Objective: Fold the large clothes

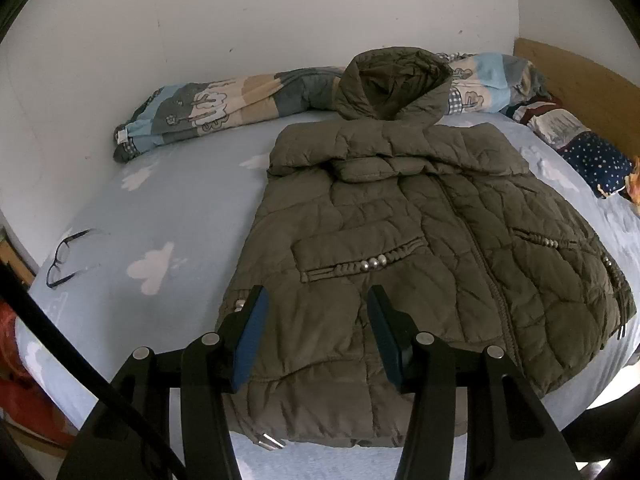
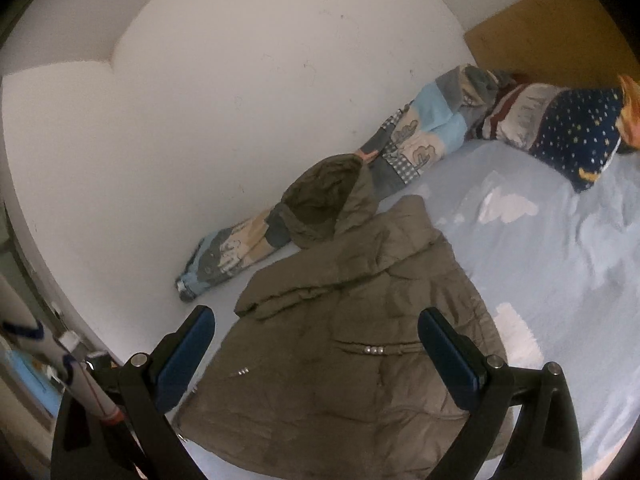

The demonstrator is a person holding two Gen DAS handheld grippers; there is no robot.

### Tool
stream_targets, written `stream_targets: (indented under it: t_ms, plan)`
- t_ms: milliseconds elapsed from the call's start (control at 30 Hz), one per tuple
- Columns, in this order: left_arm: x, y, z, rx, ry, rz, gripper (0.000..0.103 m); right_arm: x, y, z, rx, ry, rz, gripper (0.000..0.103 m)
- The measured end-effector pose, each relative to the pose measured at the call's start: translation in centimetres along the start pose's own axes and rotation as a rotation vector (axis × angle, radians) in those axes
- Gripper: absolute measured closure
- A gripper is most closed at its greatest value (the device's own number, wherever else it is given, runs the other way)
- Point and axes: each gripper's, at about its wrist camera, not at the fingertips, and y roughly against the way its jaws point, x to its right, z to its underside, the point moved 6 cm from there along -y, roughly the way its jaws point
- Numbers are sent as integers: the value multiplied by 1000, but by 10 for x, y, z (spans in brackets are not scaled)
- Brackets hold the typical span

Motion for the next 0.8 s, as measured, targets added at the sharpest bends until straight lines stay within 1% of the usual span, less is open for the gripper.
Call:
stream_targets:
  t_ms: [67, 100, 333, 400, 500, 600, 667, 700, 733, 800]
  plan:
    - [1, 1, 0, 1, 1, 3, 53, 3, -4, 2, -23, -15, 8, 0]
    - [2, 1, 0, 1, -1, 4, 53, 5, -5, 3, -30, -30, -2, 0]
    - [20, 1, -1, 4, -39, 21, 53, 23, -6, 2, -28, -98, 18, 0]
    - [26, 0, -1, 3, -54, 25, 53, 26, -6, 3, -28, -127, 6, 0]
    - [35, 0, 0, 4, -83, 28, 53, 30, -7, 5, -39, -129, 35, 0]
    - [41, 0, 1, 9, -111, 23, 53, 32, -14, 11, -85, -161, -2, 0]
    - [43, 1, 1, 13, -122, 22, 53, 31, -12, 12, -64, -139, 24, 0]
    - [43, 1, 2, 14, -123, 22, 53, 30, -12, 11, -61, -132, 15, 0]
    - [43, 1, 1, 15, -123, 23, 53, 27, -13, 11, -73, -124, 1, 0]
    - [43, 1, 1, 17, -117, 26, 53, 26, -16, 14, -98, -104, 18, 0]
